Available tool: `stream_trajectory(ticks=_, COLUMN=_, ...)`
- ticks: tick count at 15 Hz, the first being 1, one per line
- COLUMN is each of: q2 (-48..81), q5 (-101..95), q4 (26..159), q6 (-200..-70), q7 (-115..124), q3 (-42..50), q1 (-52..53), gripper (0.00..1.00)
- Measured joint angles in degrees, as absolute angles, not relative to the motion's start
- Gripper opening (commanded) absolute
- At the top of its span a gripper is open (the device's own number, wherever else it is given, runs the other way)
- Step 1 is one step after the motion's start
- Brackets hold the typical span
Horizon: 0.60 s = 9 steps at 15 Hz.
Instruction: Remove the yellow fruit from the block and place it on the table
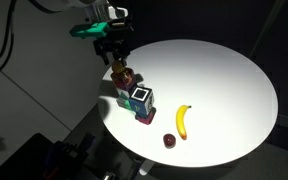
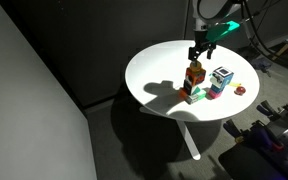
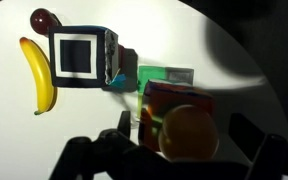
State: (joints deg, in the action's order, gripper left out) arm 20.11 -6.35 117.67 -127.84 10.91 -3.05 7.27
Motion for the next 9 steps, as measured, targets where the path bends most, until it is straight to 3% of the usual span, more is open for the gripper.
stream_trajectory(ticks=9, q2=22.25, q5=-6.36, q4=114.66, q6=-127.84, q7=11.24, q3=-2.38, q1=7.98, gripper=1.00)
